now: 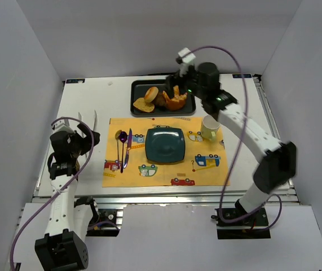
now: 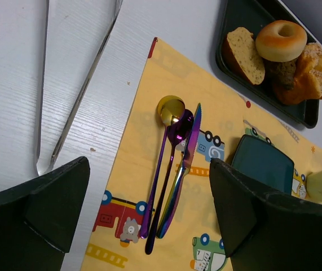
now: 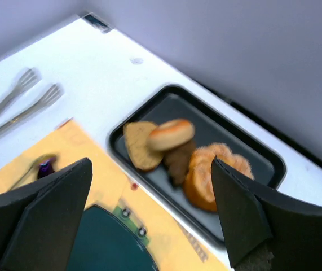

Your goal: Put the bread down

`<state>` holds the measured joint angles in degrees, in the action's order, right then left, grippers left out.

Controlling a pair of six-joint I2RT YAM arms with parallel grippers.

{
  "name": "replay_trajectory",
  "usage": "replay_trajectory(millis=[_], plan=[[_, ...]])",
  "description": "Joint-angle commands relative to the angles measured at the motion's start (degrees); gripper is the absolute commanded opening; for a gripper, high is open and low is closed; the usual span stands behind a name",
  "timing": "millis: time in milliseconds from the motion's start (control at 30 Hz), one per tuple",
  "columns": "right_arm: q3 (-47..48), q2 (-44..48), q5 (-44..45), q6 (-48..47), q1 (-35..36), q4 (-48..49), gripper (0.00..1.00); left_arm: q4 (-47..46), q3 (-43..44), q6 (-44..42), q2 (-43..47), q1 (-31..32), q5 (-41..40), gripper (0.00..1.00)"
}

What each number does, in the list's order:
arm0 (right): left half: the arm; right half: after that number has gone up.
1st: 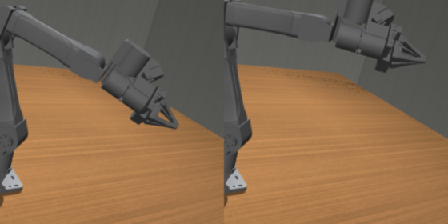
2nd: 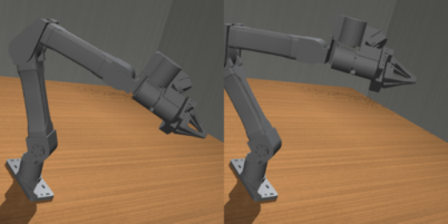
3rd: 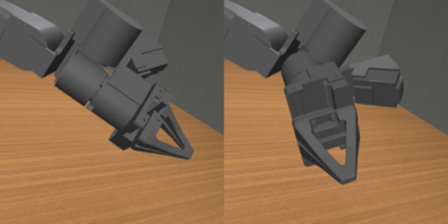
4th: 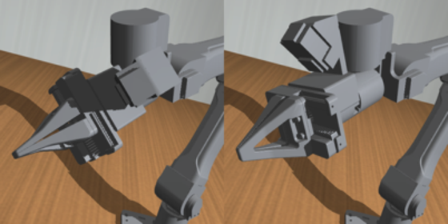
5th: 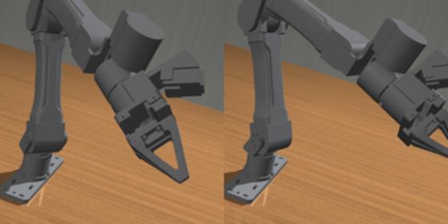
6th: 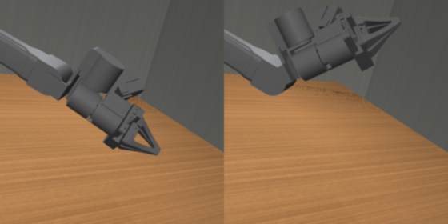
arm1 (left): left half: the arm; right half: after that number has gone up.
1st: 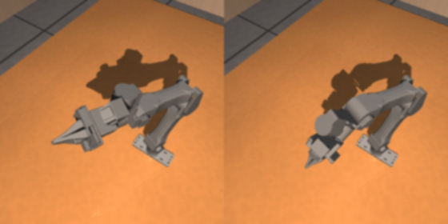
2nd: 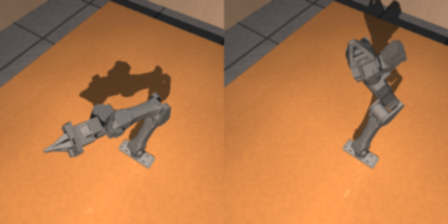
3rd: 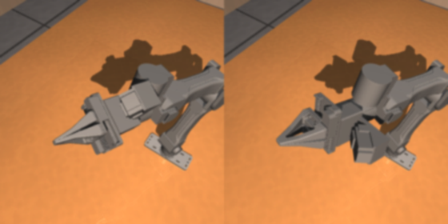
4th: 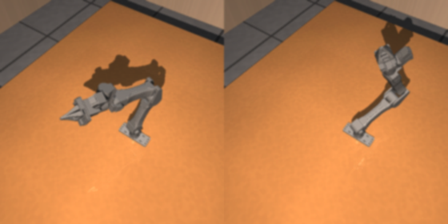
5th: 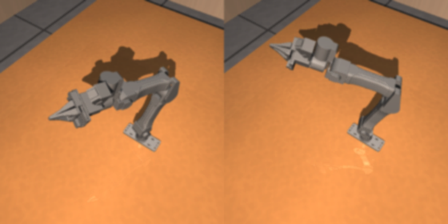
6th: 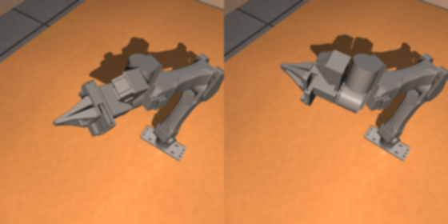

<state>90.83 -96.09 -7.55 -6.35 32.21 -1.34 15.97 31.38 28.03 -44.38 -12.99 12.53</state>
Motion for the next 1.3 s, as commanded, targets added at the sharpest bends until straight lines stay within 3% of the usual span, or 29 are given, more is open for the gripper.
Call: replay_trajectory(millis=[0, 33, 67, 100, 133, 167, 233, 267, 300, 333, 367, 400, 467, 633, 733, 967, 1100, 1133, 1167, 1233, 1267], plan=[[-22.00, 13.41, -22.84, -5.00, -5.90, 5.17, 0.87, 2.56, 4.47, -1.57, -2.36, -0.10, -3.03, 0.92], [-22.10, 13.48, -32.34, -5.08, -5.93, 5.12, 0.81, 2.58, 4.48, -1.58, -3.16, -0.10, -3.48, 0.86], [-26.62, 19.92, -40.96, -19.09, -8.02, 5.04, 0.69, 3.01, 4.92, -1.84, -4.04, -0.01, -3.57, 0.74], [-35.80, 22.50, -45.58, -20.18, -10.39, 8.95, 0.58, 4.50, 6.05, -3.15, -5.09, -0.10, -3.83, 0.54], [-38.59, 24.53, -46.49, -21.59, -10.50, 9.69, 0.31, 5.82, 6.76, -3.85, -7.71, -0.10, -5.84, 0.09], [-40.01, 26.47, -47.98, -23.51, -10.93, 5.69, 0.21, 6.87, 7.38, -4.47, -9.22, -0.01, -6.55, 0.00], [-41.43, 27.36, -50.97, -30.64, -11.20, -0.82, 0.15, 9.17, 9.31, -5.71, -11.86, -0.01, -8.22, 0.00], [-41.95, 27.97, -50.98, -30.65, -11.20, -2.16, 0.26, 9.95, 10.01, -6.32, -14.31, 0.07, -9.01, 0.00], [-42.31, 28.15, -50.98, -30.22, -11.29, -4.43, 0.46, 11.01, 10.89, -7.37, -15.72, 0.16, -9.37, 0.00], [-42.48, 28.33, -51.07, -30.30, -11.29, -5.85, 0.61, 11.89, 13.07, -7.90, -17.13, 0.42, -10.33, 0.13], [-42.40, 28.33, -51.16, -30.30, -11.29, -7.17, 0.82, 13.55, 14.05, -8.43, -20.01, 0.69, -11.73, 0.46], [-42.22, 28.42, -50.99, -30.56, -11.29, -9.18, 0.89, 14.35, 15.11, -10.35, -21.52, 1.04, -13.83, 0.60], [-42.13, 28.50, -50.46, -30.57, -11.37, -9.64, 0.89, 15.41, 17.31, -12.81, -24.68, 2.27, -14.82, 0.76], [-44.07, 29.47, -49.05, -27.06, -12.08, -5.70, 0.89, 13.05, 19.42, -25.11, -37.50, 4.73, -14.81, 0.83], [-44.34, 29.48, -49.40, -25.65, -13.31, -4.81, 0.89, 5.24, 20.91, -33.28, -43.31, 4.82, -13.59, 0.83], [-43.72, 29.74, -49.58, -24.59, -15.68, -5.07, 0.89, 3.11, 25.67, -37.08, -55.10, 4.73, -16.76, 0.78], [-42.93, 29.74, -49.40, -24.59, -16.73, -5.68, 0.89, 2.49, 25.58, -36.38, -58.53, 4.65, -15.44, 0.61], [-42.93, 29.82, -49.40, -24.76, -17.00, -5.86, 0.89, 2.58, 25.58, -36.03, -58.80, 4.64, -14.65, 0.48], [-42.84, 29.82, -49.40, -24.94, -17.18, -6.04, 0.90, 2.84, 25.66, -36.03, -59.06, 4.64, -14.64, 0.48], [-42.75, 29.82, -49.40, -25.11, -17.61, -6.13, 0.90, 2.93, 25.32, -34.98, -58.89, 4.29, -13.77, 0.30], [-42.75, 29.91, -49.40, -25.12, -18.05, -6.13, 0.89, 2.58, 24.97, -34.71, -58.54, 4.29, -13.50, 0.26]])
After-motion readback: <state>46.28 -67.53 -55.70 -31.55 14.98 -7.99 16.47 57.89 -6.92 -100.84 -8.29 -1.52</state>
